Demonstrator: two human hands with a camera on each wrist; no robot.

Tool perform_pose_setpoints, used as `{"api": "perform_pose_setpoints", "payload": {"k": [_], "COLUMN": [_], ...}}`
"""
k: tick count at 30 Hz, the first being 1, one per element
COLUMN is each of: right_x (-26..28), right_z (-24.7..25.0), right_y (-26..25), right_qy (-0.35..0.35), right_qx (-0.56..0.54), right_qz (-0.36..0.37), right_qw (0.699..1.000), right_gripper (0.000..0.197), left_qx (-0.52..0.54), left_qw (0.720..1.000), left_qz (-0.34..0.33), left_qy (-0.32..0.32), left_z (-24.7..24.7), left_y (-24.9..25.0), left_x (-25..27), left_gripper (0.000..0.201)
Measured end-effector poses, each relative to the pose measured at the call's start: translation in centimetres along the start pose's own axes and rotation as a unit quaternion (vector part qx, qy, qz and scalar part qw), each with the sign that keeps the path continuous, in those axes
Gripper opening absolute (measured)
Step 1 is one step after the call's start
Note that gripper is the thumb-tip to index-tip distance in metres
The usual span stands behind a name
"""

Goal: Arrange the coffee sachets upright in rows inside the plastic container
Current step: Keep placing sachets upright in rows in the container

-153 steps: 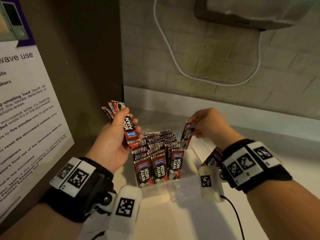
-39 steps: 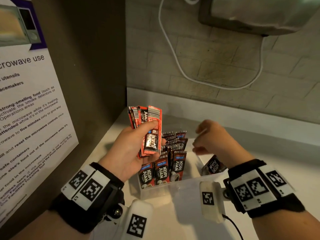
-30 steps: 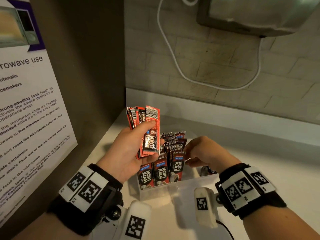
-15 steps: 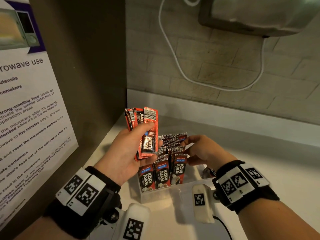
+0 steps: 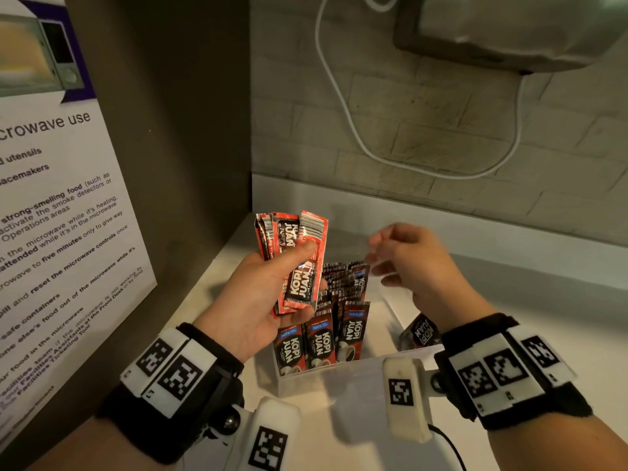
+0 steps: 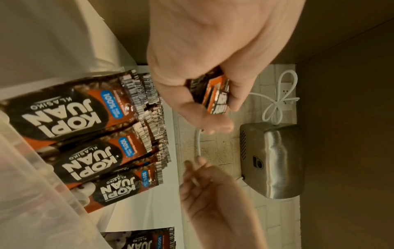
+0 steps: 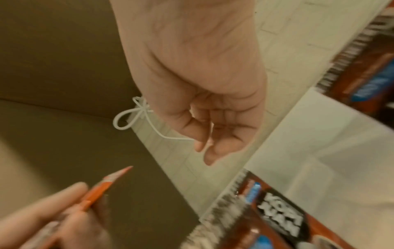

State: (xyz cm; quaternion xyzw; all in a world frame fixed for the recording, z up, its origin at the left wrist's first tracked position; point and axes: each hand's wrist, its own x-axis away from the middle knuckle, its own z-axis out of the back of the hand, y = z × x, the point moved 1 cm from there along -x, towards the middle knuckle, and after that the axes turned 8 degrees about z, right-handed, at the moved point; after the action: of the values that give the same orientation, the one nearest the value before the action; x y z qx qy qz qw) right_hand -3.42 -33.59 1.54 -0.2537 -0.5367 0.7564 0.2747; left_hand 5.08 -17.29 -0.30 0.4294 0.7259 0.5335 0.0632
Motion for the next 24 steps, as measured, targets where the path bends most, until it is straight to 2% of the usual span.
{"api": "perform_pose_setpoints", "payload": {"k": [2,4,6,8,11,13,15,18,21,24], "right_x": [0.5,0.9,1.3,1.4,1.5,2.0,2.8,3.5,3.9,4.3], "right_z": [-0.5,-1.1,-1.5,-1.2,0.2,0.7,0.6,0.6,0.7,0.9], "right_y": [-1.6,-2.5,-2.9,-3.1,-3.1,-2.8,-2.1,-0.8,-0.3,-0.6], "right_qy": [-0.031,-0.086,-0.122,-0.104,-0.08,-0.11,-0.154,-0.182,-0.191,-0.199], "right_qx": [-0.062,-0.089,-0.098,-0.143,-0.231,-0.213,-0.172,-0.116,-0.083,-0.076], "right_qz": [0.028,0.043,0.076,0.116,0.186,0.238,0.26,0.26,0.247,0.225], "right_qw": [0.997,0.991,0.985,0.977,0.952,0.941,0.937,0.941,0.946,0.951], "right_gripper": [0.006,0.013,0.009,0.013,0.016,0.021,0.021,0.023,0.033,0.028], "left_qx": [-0.021,-0.044,-0.057,-0.051,0.017,0.068,0.11,0.149,0.128,0.107], "left_qw": [1.0,0.999,0.998,0.998,0.999,0.997,0.993,0.987,0.988,0.989], "left_qz": [0.008,0.017,0.021,0.026,0.028,0.011,-0.021,-0.064,-0.087,-0.099], "left_qy": [-0.009,-0.024,-0.035,-0.027,-0.004,-0.021,-0.031,-0.022,-0.007,0.005], "left_z": [-0.2,-0.4,-0.6,-0.6,0.0,0.4,0.5,0.2,-0.1,-0.2], "left_y": [-0.3,-0.7,-0.8,-0.5,0.4,1.0,1.4,1.6,1.3,1.1], "left_x": [-0.2,-0.2,-0.2,-0.2,-0.2,-0.2,-0.3,-0.3,-0.5,-0.6], "left_gripper": [0.011,0.025,0.04,0.052,0.044,0.031,0.02,0.026,0.026,0.032]}}
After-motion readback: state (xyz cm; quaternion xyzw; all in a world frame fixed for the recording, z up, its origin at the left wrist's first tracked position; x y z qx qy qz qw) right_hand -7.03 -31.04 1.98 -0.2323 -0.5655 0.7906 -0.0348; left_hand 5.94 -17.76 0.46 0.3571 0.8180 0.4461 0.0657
